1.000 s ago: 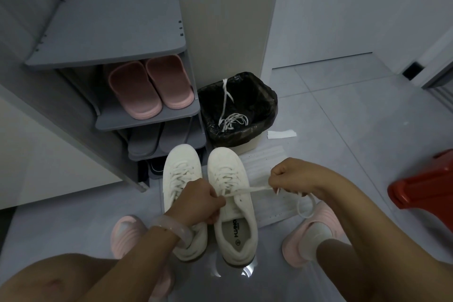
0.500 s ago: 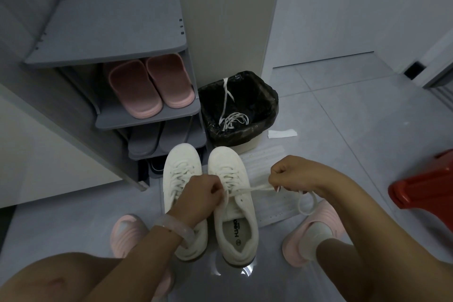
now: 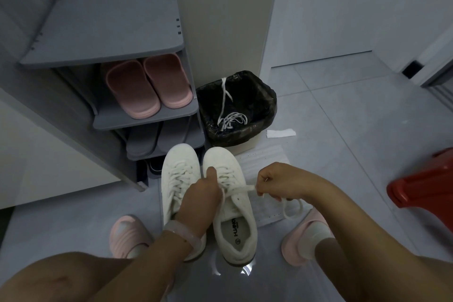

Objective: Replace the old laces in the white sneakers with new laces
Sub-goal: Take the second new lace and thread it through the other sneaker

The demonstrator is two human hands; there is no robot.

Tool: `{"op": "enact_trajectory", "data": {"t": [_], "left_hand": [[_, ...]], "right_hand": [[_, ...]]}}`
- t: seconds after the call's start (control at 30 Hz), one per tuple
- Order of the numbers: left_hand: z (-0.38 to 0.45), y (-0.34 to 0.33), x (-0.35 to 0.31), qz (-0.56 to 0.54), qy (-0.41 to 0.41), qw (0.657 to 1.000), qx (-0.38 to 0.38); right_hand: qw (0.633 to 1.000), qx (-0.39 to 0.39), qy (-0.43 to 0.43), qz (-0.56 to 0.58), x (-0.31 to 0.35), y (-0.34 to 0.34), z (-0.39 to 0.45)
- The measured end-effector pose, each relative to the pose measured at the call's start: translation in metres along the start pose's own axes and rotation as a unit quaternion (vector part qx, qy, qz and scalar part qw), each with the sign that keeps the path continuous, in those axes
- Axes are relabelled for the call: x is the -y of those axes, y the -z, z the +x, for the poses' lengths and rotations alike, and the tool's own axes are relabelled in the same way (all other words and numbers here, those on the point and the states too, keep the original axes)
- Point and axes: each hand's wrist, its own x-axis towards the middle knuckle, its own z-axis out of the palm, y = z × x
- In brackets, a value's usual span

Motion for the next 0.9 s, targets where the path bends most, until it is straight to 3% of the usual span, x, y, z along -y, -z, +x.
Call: {"op": "enact_trajectory", "data": {"t": [0.07,0.27,0.57,0.63,0.8,0.9], "left_hand": [[-0.002,-0.001,0.002,0.061,-0.023,0.998,0.024],[-0.002,0.009,0.014,-0.179,-0.008,0.983,0.048],[0.007,0.012,0.020,-0.223,0.046,0.968,0.104],[0.004,0.015,0.015,-0.193,0.040,0.977,0.078],[-0.011,0.014,-0.004,0.011,-0.001,1.000,0.003],[-0.010,0.017,-0.004,-0.046,0.026,0.998,0.039]], "right_hand": [[1.000,-0.009,-0.004,-0.002,-0.001,0.003,0.001],[1.000,-0.017,-0.005,0.000,-0.002,0.004,0.003],[1.000,-0.021,-0.012,0.004,-0.004,0.003,0.007],[1.000,-0.017,-0.012,0.005,-0.004,0.003,0.007],[1.000,0.003,-0.006,-0.019,-0.003,0.005,0.006],[1.000,0.007,-0.006,-0.018,-0.003,0.007,0.004]]}}
